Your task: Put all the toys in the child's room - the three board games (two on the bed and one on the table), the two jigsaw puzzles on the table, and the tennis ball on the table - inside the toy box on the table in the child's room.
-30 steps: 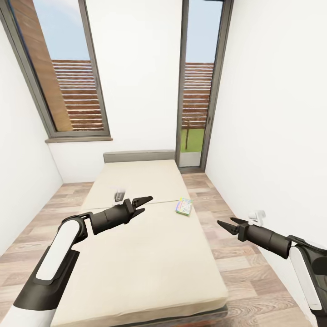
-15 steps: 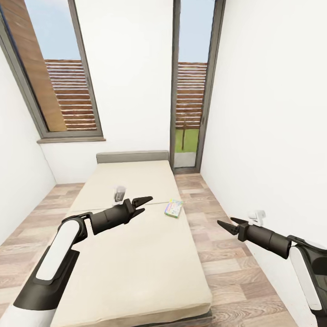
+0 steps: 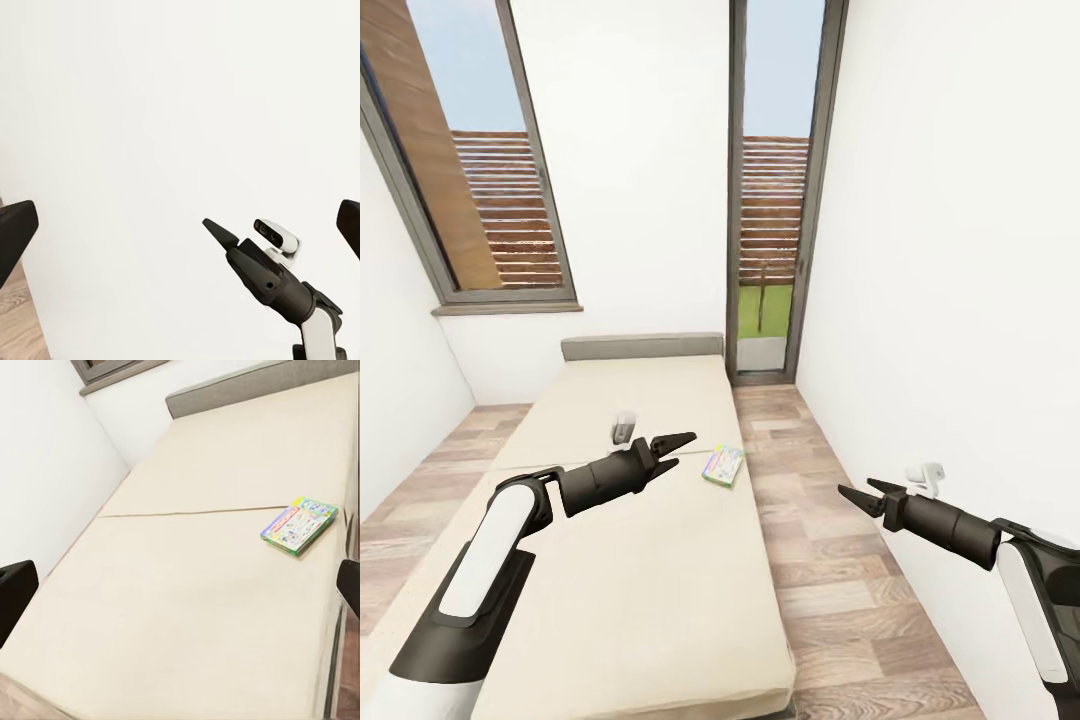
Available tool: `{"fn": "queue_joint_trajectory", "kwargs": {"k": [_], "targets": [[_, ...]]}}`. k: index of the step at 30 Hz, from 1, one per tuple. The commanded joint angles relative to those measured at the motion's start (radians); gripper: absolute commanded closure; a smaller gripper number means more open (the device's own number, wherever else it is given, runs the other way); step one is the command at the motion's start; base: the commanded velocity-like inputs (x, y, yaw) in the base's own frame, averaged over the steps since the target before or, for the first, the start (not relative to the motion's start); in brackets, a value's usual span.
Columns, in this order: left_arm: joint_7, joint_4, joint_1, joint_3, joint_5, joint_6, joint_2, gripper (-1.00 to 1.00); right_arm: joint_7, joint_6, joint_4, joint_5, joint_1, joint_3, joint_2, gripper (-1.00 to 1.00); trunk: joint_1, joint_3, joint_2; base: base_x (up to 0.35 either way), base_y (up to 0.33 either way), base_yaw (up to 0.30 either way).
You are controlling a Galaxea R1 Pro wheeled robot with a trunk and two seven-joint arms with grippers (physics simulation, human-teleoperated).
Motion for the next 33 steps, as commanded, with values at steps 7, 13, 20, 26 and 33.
{"fn": "queue_joint_trajectory", "kwargs": {"k": [7, 13, 20, 26, 33], "targets": [[0.01, 0.0, -0.001, 0.0, 0.01, 0.001, 0.0, -1.0, 0.001, 0.006, 0.0, -0.002, -0.001, -0.001, 0.002, -1.0, 0.001, -0.002, -0.002, 0.12, -0.288, 0.023], [0.01, 0.0, -0.001, 0.0, 0.01, 0.001, 0.0, -1.0, 0.0, 0.006, 0.0, -0.002, -0.001, 0.0, 0.004, -1.0, 0.001, -0.002, -0.002, 0.128, -0.287, 0.009], [0.01, 0.0, -0.001, 0.001, 0.011, 0.001, 0.0, -1.0, 0.0, 0.007, 0.0, -0.001, -0.001, 0.004, 0.003, -1.0, 0.001, -0.002, -0.002, 0.128, -0.286, 0.003], [0.01, 0.0, 0.0, 0.003, 0.011, 0.001, 0.0, -1.0, 0.003, 0.007, 0.0, 0.0, -0.001, 0.013, 0.003, -1.0, 0.001, -0.002, -0.002, 0.085, -0.218, 0.001], [0.01, 0.001, 0.0, 0.002, 0.011, 0.001, 0.0, -1.0, 0.005, -0.011, 0.004, 0.002, -0.001, 0.006, -0.003, -1.0, 0.001, -0.002, -0.002, 0.016, -0.045, 0.0]]}}
